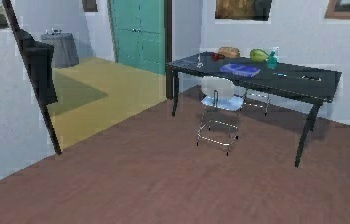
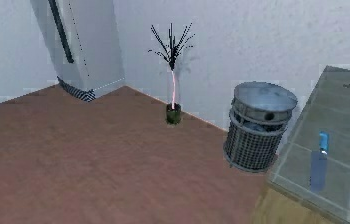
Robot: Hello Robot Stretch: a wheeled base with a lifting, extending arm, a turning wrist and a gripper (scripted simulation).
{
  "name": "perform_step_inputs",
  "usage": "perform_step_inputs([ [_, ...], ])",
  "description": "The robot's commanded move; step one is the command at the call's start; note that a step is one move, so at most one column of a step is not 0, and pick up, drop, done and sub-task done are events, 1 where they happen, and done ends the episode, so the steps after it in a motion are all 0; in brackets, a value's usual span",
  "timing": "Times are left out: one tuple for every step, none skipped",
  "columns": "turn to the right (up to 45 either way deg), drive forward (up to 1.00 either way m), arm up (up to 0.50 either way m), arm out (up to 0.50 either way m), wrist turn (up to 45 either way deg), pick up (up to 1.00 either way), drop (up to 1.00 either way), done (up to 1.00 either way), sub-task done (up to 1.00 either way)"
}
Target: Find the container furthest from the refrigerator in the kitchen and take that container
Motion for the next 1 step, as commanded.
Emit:
perform_step_inputs([
  [0.0, 0.35, 0.0, 0.0, 0.0, 0.0, 0.0, 0.0, 0.0],
])
